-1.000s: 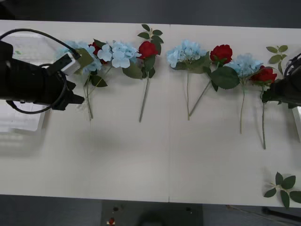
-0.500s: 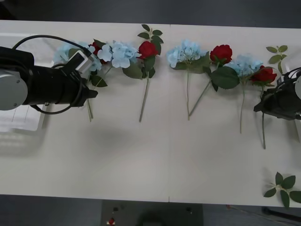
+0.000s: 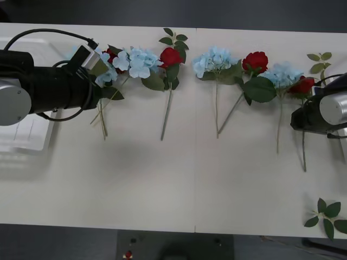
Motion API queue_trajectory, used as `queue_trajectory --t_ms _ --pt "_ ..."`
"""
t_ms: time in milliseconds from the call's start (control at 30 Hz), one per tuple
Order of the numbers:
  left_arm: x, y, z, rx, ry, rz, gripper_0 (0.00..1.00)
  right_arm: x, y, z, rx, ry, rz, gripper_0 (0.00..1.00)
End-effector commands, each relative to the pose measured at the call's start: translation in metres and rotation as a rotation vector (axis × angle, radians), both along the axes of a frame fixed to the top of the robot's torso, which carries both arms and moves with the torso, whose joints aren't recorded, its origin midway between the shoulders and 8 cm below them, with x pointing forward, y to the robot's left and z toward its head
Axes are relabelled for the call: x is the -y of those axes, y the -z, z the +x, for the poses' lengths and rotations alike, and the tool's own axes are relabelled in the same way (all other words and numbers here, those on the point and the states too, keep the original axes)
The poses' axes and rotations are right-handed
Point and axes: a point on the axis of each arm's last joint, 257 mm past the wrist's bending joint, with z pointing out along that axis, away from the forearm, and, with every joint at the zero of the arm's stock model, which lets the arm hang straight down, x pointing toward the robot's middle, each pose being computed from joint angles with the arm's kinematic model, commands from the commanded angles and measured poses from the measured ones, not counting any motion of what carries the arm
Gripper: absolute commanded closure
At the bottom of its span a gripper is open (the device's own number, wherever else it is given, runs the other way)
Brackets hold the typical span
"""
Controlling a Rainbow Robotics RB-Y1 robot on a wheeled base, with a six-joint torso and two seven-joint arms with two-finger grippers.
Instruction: Put the red flowers into the right box and the blue flowers into the left box
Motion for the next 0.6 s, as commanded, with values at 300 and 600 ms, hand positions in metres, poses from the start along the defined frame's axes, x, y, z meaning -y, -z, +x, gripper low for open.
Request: queue_trajectory --t_ms 300,600 --pt "-0.081 -0.023 0.056 0.096 -0.187 -0.008 0.0 0.001 -0.019 0.008 0.023 -0.008 -0.01 1.0" --pt "-0.12 -0.012 0.072 0.093 -0.267 -0.013 0.0 0.021 -0.078 -0.006 -0.038 -0.035 -0.03 1.0"
